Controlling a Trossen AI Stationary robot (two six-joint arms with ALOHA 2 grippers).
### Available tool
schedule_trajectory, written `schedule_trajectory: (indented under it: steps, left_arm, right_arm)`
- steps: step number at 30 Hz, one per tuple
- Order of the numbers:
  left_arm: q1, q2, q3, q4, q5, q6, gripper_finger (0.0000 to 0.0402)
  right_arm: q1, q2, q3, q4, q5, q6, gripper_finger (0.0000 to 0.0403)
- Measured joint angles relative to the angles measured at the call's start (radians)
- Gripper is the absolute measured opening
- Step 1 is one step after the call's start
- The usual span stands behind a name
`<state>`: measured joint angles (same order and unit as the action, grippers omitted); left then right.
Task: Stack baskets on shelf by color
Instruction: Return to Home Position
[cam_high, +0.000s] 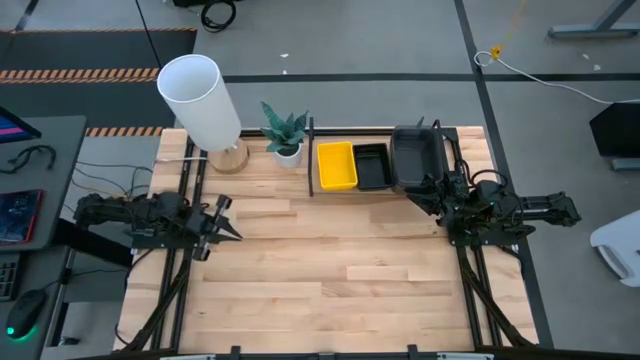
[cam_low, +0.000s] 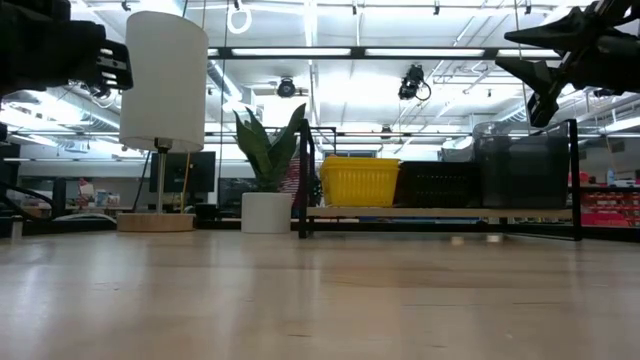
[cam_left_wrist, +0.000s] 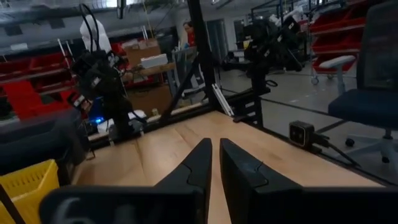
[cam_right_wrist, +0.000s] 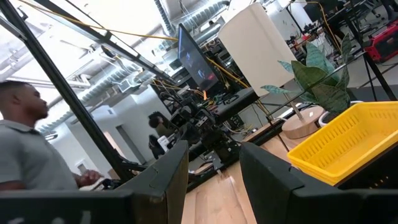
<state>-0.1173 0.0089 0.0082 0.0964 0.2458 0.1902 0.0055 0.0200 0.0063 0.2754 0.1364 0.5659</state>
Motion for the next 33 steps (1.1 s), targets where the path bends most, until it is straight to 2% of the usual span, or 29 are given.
schedule_trajectory:
  steps: [9,20,33]
  left_arm:
    - [0.000,0.000,0.000,0.006,0.000,-0.003,0.0028]
    - [0.000,0.000,0.000,0.009,0.000,-0.003,0.0040]
    - [0.000,0.000,0.000,0.011,0.000,-0.003,0.0029]
  right_arm:
    - [0.000,0.000,0.000,0.000,0.000,0.000,0.0150]
    - [0.000,0.000,0.000,0.000,0.000,0.000,0.0150]
    - [0.000,0.000,0.000,0.000,0.000,0.000,0.0150]
